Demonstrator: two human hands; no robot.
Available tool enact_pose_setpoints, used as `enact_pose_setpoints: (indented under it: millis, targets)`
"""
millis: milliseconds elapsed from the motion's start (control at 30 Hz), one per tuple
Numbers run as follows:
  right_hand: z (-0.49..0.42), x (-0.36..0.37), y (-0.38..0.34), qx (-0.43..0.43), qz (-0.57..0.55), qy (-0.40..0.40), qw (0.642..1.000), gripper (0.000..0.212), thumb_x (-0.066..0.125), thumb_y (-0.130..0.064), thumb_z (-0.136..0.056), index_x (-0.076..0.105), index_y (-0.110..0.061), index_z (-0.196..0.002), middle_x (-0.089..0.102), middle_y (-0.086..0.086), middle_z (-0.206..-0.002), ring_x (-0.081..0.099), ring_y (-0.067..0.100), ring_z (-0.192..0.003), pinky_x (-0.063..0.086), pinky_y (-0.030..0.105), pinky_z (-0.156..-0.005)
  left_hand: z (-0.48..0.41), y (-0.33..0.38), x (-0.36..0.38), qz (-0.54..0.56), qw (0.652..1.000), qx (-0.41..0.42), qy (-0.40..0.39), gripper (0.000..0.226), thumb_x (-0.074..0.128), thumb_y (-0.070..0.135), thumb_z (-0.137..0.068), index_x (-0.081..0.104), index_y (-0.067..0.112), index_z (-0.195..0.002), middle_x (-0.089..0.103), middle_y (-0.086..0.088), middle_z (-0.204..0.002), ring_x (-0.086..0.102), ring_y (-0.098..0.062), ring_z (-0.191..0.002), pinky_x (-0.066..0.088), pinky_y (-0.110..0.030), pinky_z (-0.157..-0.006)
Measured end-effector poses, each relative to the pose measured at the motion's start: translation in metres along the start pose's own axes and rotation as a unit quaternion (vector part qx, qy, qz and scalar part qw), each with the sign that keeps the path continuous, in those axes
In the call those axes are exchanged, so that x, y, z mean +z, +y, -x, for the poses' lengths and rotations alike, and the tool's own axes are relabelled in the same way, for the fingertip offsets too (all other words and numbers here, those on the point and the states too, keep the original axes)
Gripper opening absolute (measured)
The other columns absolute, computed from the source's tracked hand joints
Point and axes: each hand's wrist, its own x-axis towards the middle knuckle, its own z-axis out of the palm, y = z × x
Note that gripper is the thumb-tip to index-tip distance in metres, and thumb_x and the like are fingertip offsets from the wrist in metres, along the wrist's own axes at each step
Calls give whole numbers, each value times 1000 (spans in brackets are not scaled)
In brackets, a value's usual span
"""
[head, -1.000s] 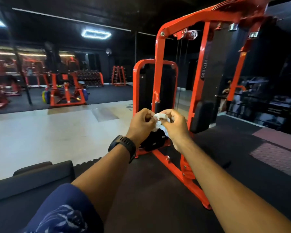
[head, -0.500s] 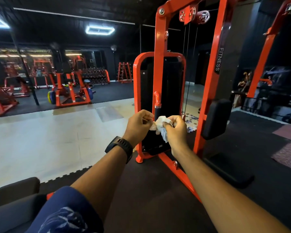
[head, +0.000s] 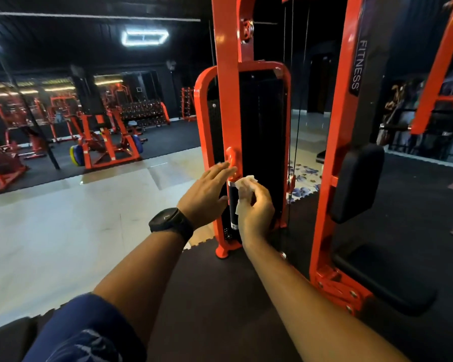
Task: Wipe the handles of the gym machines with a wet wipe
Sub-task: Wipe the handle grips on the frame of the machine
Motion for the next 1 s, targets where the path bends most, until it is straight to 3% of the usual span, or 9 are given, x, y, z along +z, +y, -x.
enact_pose_setpoints:
  millis: [167, 300, 400, 467, 600, 700, 767, 900, 1000]
  targets:
    - [7, 24, 40, 5, 35, 6, 999, 31, 66, -1, -92, 65, -3, -124, 63, 8, -124, 59, 21, -118, 38, 0, -93, -29, -48, 14, -144, 976, 151, -68, 105, 67, 9, -73, 7, 20, -159, -2, -3, -166, -2, -23, -155, 16, -46, -125]
    - [22, 33, 59, -73, 105, 72, 989, 20, 74, 1, -84, 72, 1, -104, 67, 9, -110, 60, 11, -110, 52, 24, -93, -56, -82, 22, -153, 953, 253, -62, 113, 69, 16, -69, 1, 18, -160, -5, -7, -167, -6, -26, -155, 15, -50, -124]
    - [19, 53, 51, -166, 143, 84, 972, 22, 75, 2, -82, 74, 0, -104, 66, 9, -107, 59, 12, -109, 47, 16, -96, -78, -105, 26, -139, 935, 321, -61, 114, 70, 26, -70, 1, 15, -160, -3, -8, -168, -7, -24, -155, 10, -48, -126]
    - [15, 68, 49, -180, 204, 104, 957, 26, 77, 3, -79, 75, -3, -104, 65, 8, -104, 57, 13, -105, 40, 8, -95, -90, -118, 25, -134, 919, 364, -65, 109, 65, 31, -72, 4, 13, -160, -1, -9, -168, -8, -23, -155, 8, -48, -126]
    - [27, 75, 60, -142, 255, 183, 939, 27, 77, 6, -78, 75, -4, -103, 64, 8, -104, 60, 20, -105, 42, 11, -94, -105, -129, 26, -109, 903, 411, -65, 103, 41, 47, -72, -3, 16, -160, -11, -4, -166, -13, -21, -154, -4, -42, -125]
    - [23, 79, 52, -154, 262, 217, 928, 21, 74, 7, -78, 73, 0, -98, 65, 9, -103, 64, 23, -103, 51, 26, -92, -110, -133, 32, -70, 889, 451, -41, 107, 57, 32, -72, 0, 14, -160, -9, -6, -166, -13, -24, -154, -7, -39, -124]
    - [14, 79, 50, -168, 289, 201, 921, 19, 73, 7, -80, 72, -1, -97, 65, 9, -102, 65, 23, -100, 52, 28, -89, -113, -134, 38, -56, 888, 456, -29, 114, 70, 22, -67, 4, 16, -160, -5, -12, -167, -13, -27, -154, -6, -42, -124]
    - [27, 66, 69, -147, 305, 179, 924, 15, 69, -1, -87, 71, -4, -101, 66, 8, -102, 66, 21, -96, 43, 10, -87, -118, -134, 42, -36, 902, 427, -55, 119, 77, 18, -69, 1, 30, -160, -14, -8, -166, -22, -25, -151, -8, -41, -121]
    - [37, 65, 72, -125, 296, 193, 927, 13, 67, -7, -91, 67, -5, -104, 68, 6, -103, 66, 21, -97, 40, 5, -87, -121, -131, 50, -49, 903, 426, -38, 121, 81, 24, -68, 3, 28, -159, -6, -11, -167, -15, -30, -153, -2, -43, -121]
